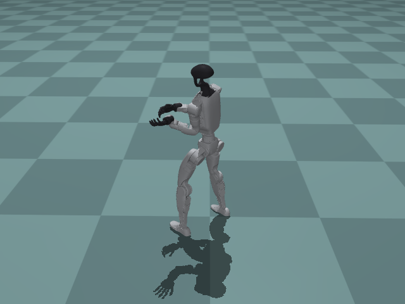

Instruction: Dance

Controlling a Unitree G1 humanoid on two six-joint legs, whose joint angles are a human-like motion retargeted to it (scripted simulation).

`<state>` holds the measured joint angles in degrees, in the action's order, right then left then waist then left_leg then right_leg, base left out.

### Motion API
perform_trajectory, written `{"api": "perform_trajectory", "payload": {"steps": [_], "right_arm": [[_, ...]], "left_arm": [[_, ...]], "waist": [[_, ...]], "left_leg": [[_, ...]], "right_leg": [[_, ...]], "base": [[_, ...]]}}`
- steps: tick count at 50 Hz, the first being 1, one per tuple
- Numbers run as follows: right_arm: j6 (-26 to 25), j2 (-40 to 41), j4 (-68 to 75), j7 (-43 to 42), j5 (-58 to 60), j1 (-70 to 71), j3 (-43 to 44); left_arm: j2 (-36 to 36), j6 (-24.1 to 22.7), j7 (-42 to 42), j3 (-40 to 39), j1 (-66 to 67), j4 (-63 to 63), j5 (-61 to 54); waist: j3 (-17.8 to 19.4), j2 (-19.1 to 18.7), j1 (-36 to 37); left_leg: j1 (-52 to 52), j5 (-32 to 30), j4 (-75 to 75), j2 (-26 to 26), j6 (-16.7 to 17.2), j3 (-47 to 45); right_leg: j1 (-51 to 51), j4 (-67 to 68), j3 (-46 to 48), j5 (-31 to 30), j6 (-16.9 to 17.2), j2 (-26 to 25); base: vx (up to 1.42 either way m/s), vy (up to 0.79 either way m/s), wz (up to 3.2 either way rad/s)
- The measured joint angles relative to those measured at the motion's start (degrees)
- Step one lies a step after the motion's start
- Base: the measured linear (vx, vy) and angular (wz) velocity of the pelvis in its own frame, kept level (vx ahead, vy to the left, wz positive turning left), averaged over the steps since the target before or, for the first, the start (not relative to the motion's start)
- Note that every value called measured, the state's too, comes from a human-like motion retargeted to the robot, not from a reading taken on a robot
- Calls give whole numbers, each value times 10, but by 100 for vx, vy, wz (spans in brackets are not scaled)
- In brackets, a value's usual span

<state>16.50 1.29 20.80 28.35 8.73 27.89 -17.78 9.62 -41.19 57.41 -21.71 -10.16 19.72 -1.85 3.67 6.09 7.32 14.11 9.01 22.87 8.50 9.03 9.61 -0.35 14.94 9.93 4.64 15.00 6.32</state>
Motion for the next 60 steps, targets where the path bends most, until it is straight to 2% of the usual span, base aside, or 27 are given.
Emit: {"api": "perform_trajectory", "payload": {"steps": [2,3,5,8,11,14,17,20,21,25,26,28,30,34,35,36,37,40,43,45,47,48,50,52,55,58,60], "right_arm": [[52,-12,15,-43,40,-39,-14],[77,-18,35,-61,59,-64,-17],[130,-25,107,-90,114,-119,-10],[158,-61,248,-93,241,-175,35],[106,-128,383,-74,406,-176,81],[19,-236,415,26,577,-148,107],[-15,-333,360,90,647,-115,143],[-20,-403,278,87,512,-82,207],[-47,-411,240,94,438,-78,229],[-160,-338,61,38,152,-68,332],[-156,-286,6,-3,91,-67,361],[-112,-186,-98,-90,-27,-65,411],[-7,-97,-181,-195,-142,-65,445],[294,77,-234,-433,-323,-122,438],[353,125,-221,-473,-380,-146,430],[354,165,-173,-448,-449,-169,433],[336,202,-106,-403,-510,-187,445],[169,228,258,-167,-553,-213,525],[-51,197,507,-58,-464,-215,488],[-133,193,549,11,-472,-198,408],[-178,170,504,54,-473,-173,299],[-185,160,464,54,-437,-156,250],[-166,157,380,63,-297,-121,199],[-159,123,278,97,-167,-84,154],[-167,43,93,168,-66,-36,105],[-140,-10,-50,168,-44,-16,68],[-100,-29,-109,119,-28,-15,45]], "left_arm": [[20,-49,50,-2,48,-73,5],[33,-50,34,-1,69,-126,-14],[81,-15,-80,-16,92,-267,-113],[116,71,-267,-94,80,-526,-302],[69,131,-397,-94,56,-773,-487],[13,204,-485,42,17,-907,-591],[-14,226,-542,189,-47,-889,-527],[-31,283,-602,273,-123,-753,-353],[-38,314,-614,287,-152,-696,-295],[-83,379,-646,314,-253,-470,-119],[-96,386,-651,319,-271,-416,-83],[-119,392,-665,324,-295,-321,-12],[-135,380,-682,326,-297,-242,58],[-168,296,-664,363,-223,-144,152],[-179,268,-653,377,-189,-130,170],[-187,230,-645,387,-140,-133,191],[-196,193,-636,393,-88,-144,216],[-210,125,-609,370,74,-260,330],[-199,223,-600,291,192,-358,413],[-179,300,-627,239,238,-365,335],[-143,355,-651,184,243,-318,150],[-118,373,-640,162,234,-285,56],[-60,359,-582,132,201,-202,-106],[-31,267,-501,115,149,-99,-184],[-37,136,-379,79,73,37,-138],[-59,101,-241,51,43,114,-15],[-73,87,-142,43,52,139,38]], "waist": [[-7,-3,-24],[-12,-7,-34],[-24,-18,-46],[-44,-26,-68],[-51,-32,-104],[-58,-27,-141],[-74,-20,-171],[-76,-24,-172],[-76,-26,-169],[-82,-36,-154],[-82,-39,-148],[-79,-48,-139],[-74,-55,-129],[-57,-65,-93],[-50,-66,-80],[-40,-66,-68],[-31,-65,-59],[-19,-54,-43],[-27,-50,-8],[-31,-48,22],[-30,-37,38],[-28,-32,46],[-22,-24,65],[-13,-15,77],[0,-5,75],[11,6,42],[16,9,16]], "left_leg": [[34,20,43,31,15,12],[47,31,66,45,20,19],[75,53,116,72,24,27],[99,85,167,86,25,38],[101,106,192,81,22,46],[84,113,197,55,7,15],[60,106,170,7,-17,-41],[31,88,118,-36,-34,-88],[22,81,99,-44,-38,-111],[-11,48,9,-72,-51,-195],[-15,39,-12,-82,-55,-203],[-23,20,-53,-98,-62,-214],[-30,4,-89,-109,-68,-230],[-50,-18,-141,-125,-64,-237],[-61,-22,-151,-128,-63,-237],[-75,-26,-157,-131,-62,-233],[-89,-28,-162,-135,-61,-228],[-121,-27,-166,-146,-58,-210],[-113,-19,-153,-143,-53,-179],[-103,-14,-143,-137,-51,-163],[-96,-10,-137,-134,-48,-146],[-95,-10,-135,-131,-45,-136],[-95,-13,-131,-122,-39,-118],[-91,-17,-124,-110,-34,-99],[-70,-21,-104,-78,-28,-71],[-39,-35,-66,-58,-35,-50],[-6,-42,-27,-44,-31,-37]], "right_leg": [[-3,-13,-18,-1,0,-29],[-3,-17,-25,-3,0,-41],[-3,-23,-25,-7,0,-62],[-10,-33,-32,-13,0,-73],[-22,-33,-54,-22,0,-78],[-29,-39,-71,-34,0,-51],[-52,-39,-91,-46,-1,-4],[-98,-16,-144,-55,-13,15],[-113,-10,-160,-59,-18,17],[-168,1,-200,-82,-41,23],[-181,5,-202,-89,-48,24],[-204,16,-198,-103,-61,24],[-225,32,-191,-109,-68,21],[-242,59,-187,-97,-69,15],[-239,66,-197,-92,-65,8],[-229,72,-202,-84,-58,7],[-217,79,-205,-77,-51,7],[-188,96,-206,-53,-30,19],[-177,103,-212,-26,-9,20],[-174,107,-203,-12,-4,19],[-170,113,-177,3,-3,27],[-163,114,-163,11,-1,32],[-143,111,-139,19,0,40],[-116,98,-108,22,0,47],[-71,60,-42,24,0,49],[-28,22,-1,13,0,54],[-12,3,13,11,0,45]], "base": [[-5,-34,15],[3,-27,-26],[3,-19,-60],[-3,-7,-83],[-4,6,-85],[-5,32,-129],[-15,50,-153],[-13,48,-188],[-9,44,-206],[-6,37,-190],[-7,34,-142],[-9,32,-101],[-7,30,-71],[0,21,-29],[12,11,-4],[17,8,13],[22,6,43],[23,5,71],[10,-5,83],[-1,-24,101],[-5,-30,143],[-8,-27,177],[-9,-25,194],[-8,-30,207],[-9,-42,206],[-5,-38,195],[-7,-36,157]]}}
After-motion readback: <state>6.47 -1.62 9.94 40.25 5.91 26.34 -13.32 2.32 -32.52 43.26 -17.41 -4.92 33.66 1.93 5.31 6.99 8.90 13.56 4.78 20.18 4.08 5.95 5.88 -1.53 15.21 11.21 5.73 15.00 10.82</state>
